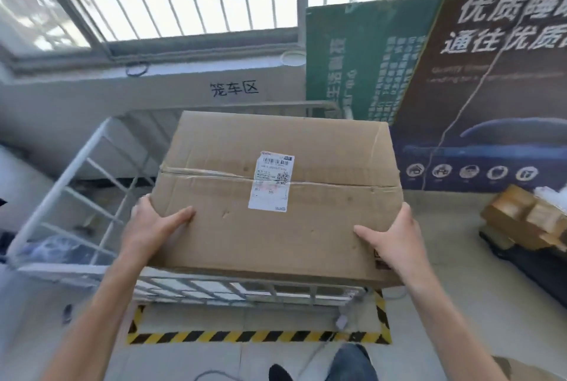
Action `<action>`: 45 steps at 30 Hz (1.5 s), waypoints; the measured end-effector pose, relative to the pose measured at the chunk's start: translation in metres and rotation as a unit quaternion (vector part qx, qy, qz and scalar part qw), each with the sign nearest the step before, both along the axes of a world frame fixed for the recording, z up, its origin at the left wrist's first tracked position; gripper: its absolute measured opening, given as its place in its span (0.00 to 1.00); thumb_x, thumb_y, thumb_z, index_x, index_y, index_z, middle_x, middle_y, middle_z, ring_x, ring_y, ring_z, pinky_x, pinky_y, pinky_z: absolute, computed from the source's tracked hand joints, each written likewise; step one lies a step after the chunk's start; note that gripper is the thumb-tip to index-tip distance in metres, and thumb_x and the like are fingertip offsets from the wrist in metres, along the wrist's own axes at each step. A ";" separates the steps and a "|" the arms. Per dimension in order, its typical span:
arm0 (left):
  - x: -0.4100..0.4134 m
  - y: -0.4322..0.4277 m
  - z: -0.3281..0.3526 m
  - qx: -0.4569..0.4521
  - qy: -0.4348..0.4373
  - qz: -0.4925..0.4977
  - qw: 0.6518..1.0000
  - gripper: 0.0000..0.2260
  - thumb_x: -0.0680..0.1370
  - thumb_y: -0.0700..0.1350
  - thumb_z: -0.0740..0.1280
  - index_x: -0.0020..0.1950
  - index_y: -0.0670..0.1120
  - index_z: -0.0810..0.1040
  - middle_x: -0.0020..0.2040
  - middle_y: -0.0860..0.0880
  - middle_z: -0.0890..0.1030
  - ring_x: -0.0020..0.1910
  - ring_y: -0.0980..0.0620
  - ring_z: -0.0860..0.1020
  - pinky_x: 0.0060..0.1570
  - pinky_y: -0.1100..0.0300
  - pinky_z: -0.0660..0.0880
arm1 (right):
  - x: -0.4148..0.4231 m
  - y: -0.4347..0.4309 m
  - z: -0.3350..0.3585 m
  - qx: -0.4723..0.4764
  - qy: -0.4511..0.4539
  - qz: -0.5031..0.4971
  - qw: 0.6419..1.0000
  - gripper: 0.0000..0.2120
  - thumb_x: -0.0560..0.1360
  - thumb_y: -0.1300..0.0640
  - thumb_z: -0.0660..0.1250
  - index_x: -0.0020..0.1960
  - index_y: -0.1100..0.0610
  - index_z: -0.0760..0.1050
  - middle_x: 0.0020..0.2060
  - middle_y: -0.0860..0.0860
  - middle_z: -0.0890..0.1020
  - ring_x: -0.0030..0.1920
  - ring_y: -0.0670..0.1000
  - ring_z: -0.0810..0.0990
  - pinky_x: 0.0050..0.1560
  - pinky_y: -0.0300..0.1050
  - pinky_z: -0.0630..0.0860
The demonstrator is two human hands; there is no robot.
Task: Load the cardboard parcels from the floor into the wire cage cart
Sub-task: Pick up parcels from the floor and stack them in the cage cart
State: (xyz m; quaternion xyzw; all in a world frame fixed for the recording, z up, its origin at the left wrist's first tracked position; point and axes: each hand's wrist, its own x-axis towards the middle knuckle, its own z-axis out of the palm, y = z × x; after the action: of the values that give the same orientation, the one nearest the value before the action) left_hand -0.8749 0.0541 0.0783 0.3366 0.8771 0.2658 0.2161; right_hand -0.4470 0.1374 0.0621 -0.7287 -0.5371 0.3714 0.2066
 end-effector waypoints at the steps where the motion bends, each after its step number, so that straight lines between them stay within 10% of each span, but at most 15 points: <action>1: -0.018 -0.005 -0.001 -0.003 -0.007 0.012 1.000 0.44 0.62 0.64 0.79 0.70 0.44 0.69 0.64 0.41 0.76 0.60 0.39 0.77 0.59 0.43 0.74 | -0.020 0.003 -0.001 -0.001 -0.001 0.011 1.000 0.52 0.64 0.43 0.80 0.77 0.59 0.55 0.69 0.61 0.70 0.70 0.62 0.69 0.68 0.60 0.69; 21: -0.250 0.060 -0.095 -0.091 -0.104 0.120 0.983 0.42 0.54 0.63 0.77 0.62 0.45 0.71 0.57 0.43 0.81 0.54 0.43 0.80 0.58 0.42 0.77 | -0.281 0.133 -0.105 -0.150 -0.026 0.103 0.983 0.57 0.66 0.39 0.77 0.80 0.55 0.46 0.74 0.59 0.63 0.73 0.62 0.64 0.69 0.62 0.68; 32: -0.432 0.115 -0.257 -0.218 -0.170 0.042 0.960 0.44 0.55 0.66 0.75 0.65 0.43 0.74 0.59 0.43 0.81 0.55 0.41 0.80 0.57 0.40 0.77 | -0.445 0.150 -0.213 -0.289 -0.059 0.019 0.955 0.49 0.62 0.45 0.76 0.75 0.54 0.55 0.66 0.59 0.71 0.66 0.62 0.71 0.64 0.60 0.73; 45: -0.574 0.154 -0.455 -0.235 -0.075 0.041 0.968 0.16 0.73 0.57 0.72 0.50 0.48 0.71 0.50 0.47 0.78 0.55 0.38 0.79 0.48 0.49 0.72 | -0.598 0.186 -0.437 -0.282 -0.068 0.009 0.957 0.54 0.67 0.43 0.77 0.81 0.54 0.48 0.74 0.58 0.64 0.74 0.61 0.63 0.72 0.62 0.65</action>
State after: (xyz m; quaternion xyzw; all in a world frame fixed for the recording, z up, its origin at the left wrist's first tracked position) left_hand -1.4489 0.2083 -0.3768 0.2189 0.9093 0.0857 0.3434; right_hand -1.0452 0.3234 -0.3745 -0.7760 -0.4297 0.4593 -0.0473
